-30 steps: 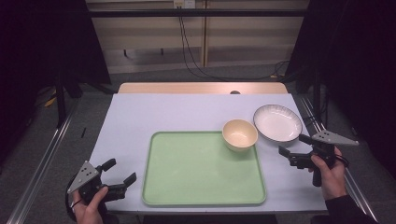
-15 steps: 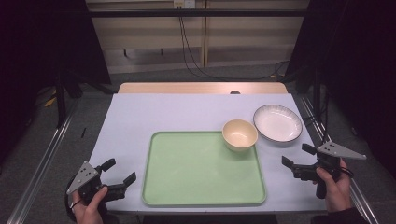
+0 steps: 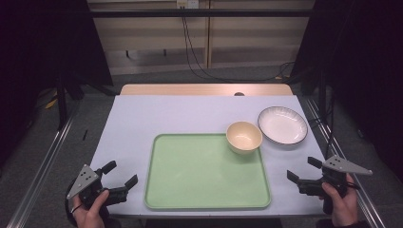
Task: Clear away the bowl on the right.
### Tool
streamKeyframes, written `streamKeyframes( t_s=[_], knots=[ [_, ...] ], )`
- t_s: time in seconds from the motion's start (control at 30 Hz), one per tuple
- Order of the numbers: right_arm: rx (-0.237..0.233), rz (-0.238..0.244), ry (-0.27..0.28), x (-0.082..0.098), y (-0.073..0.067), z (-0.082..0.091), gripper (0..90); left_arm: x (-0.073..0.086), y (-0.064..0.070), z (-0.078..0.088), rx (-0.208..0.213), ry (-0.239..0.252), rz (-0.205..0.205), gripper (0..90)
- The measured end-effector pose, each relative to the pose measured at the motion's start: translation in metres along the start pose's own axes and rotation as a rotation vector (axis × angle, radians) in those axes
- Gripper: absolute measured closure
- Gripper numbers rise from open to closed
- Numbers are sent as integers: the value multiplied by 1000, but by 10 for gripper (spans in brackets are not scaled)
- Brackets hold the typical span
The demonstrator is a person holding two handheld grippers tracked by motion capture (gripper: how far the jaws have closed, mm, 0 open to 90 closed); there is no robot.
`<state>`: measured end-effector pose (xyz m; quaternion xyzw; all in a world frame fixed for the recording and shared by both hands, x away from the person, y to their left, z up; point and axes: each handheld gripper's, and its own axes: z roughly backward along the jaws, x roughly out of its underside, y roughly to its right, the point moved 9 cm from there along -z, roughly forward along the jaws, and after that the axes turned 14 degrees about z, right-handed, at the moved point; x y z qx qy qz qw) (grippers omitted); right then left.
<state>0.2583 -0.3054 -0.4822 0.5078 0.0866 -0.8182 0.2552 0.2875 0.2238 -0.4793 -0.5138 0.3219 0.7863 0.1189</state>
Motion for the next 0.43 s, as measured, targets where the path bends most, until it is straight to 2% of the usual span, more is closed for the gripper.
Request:
streamKeyframes(
  t_s=[0.07,0.27,0.43],
  knots=[
    [-11,-8,-2,1,-4,0,23,0,0,0,2,3,9,20],
    [-14,41,-42,5,-8,-5,21,1,1,-2,6,-4,10,20],
    [-23,42,-45,5,-10,-6,21,1,0,-2,1,-5,12,20]
  ],
)
